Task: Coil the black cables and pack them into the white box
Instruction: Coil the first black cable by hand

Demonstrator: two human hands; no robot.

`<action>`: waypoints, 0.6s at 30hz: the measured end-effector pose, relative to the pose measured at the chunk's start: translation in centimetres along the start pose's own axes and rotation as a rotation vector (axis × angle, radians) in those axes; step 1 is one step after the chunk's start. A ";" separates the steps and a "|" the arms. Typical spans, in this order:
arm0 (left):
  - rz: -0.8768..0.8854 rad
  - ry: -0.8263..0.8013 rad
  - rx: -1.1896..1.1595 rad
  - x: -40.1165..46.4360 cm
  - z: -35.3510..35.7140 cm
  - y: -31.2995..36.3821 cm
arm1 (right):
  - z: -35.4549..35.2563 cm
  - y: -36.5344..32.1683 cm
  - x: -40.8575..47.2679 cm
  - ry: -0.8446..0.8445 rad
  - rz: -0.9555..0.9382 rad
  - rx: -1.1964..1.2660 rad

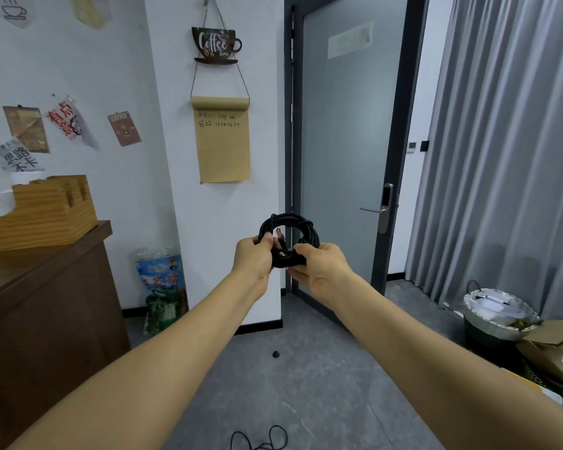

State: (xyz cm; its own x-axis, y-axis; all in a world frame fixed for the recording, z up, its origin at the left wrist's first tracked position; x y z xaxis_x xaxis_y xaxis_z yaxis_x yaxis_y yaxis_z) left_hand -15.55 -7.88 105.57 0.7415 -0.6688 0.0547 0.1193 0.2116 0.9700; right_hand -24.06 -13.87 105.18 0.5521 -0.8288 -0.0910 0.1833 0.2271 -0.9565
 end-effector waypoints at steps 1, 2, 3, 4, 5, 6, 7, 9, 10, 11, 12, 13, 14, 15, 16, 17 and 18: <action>-0.032 -0.049 -0.061 -0.2 -0.1 0.1 | -0.2 -0.1 0.0 -0.010 -0.007 -0.031; -0.056 -0.089 -0.088 -0.3 -0.3 0.1 | -0.4 -0.2 0.0 -0.025 -0.014 -0.070; -0.073 -0.107 -0.087 -0.4 -0.4 0.1 | -0.6 -0.4 0.0 -0.045 -0.020 -0.112; -0.084 -0.109 -0.084 -0.5 -0.5 0.1 | -0.8 -0.4 0.0 -0.070 -0.020 -0.151; -0.102 -0.106 -0.084 -0.5 -0.5 0.1 | -0.9 -0.5 0.0 -0.094 -0.015 -0.175; -0.128 -0.114 -0.090 -0.6 -0.4 0.3 | -1.1 -0.5 0.0 -0.115 -0.008 -0.183; -0.148 -0.129 -0.088 -0.6 -0.3 0.5 | -1.2 -0.5 0.0 -0.133 -0.001 -0.177; -0.151 -0.156 -0.023 -0.7 -0.1 0.9 | -1.3 -0.5 0.0 -0.169 0.020 -0.143; -0.135 -0.153 0.017 -0.8 -0.1 1.0 | -1.3 -0.5 -0.1 -0.191 0.032 -0.130; -0.112 -0.140 0.044 -0.7 -0.1 0.8 | -1.4 -0.5 -0.1 -0.213 0.043 -0.124; -0.095 -0.121 0.063 -0.7 -0.2 0.6 | -1.4 -0.4 -0.2 -0.236 0.059 -0.122; -0.086 -0.099 0.076 -0.6 -0.3 0.2 | -1.5 -0.4 -0.3 -0.259 0.075 -0.131; -0.077 -0.079 0.090 -0.5 -0.5 -0.1 | -1.6 -0.3 -0.3 -0.279 0.087 -0.156; -0.063 -0.063 0.118 -0.3 -0.8 -0.5 | -1.8 -0.3 -0.3 -0.290 0.091 -0.188; -0.045 -0.051 0.164 -0.2 -1.1 -0.8 | -2.1 -0.2 -0.3 -0.287 0.089 -0.212; -0.032 -0.046 0.212 -0.1 -1.5 -1.1 | -2.4 -0.1 -0.2 -0.273 0.083 -0.215; -0.028 -0.047 0.244 0.0 -1.8 -1.4 | -2.6 -0.1 -0.1 -0.254 0.078 -0.200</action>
State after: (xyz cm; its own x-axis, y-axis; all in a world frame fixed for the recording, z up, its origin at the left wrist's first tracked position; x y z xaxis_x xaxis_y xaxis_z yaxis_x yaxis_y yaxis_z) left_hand -14.55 -6.88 103.83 0.7079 -0.7055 0.0326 -0.0280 0.0182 0.9994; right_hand -26.24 -15.16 104.51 0.7482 -0.6529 -0.1181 -0.0170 0.1590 -0.9871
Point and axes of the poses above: each hand's wrist, its own x-axis towards the middle knuckle, its own z-axis out of the palm, y = z × x, the point moved 1 cm from there along x, towards the middle knuckle, and after that the axes turned 1 degree about -y, right-handed, at the moved point
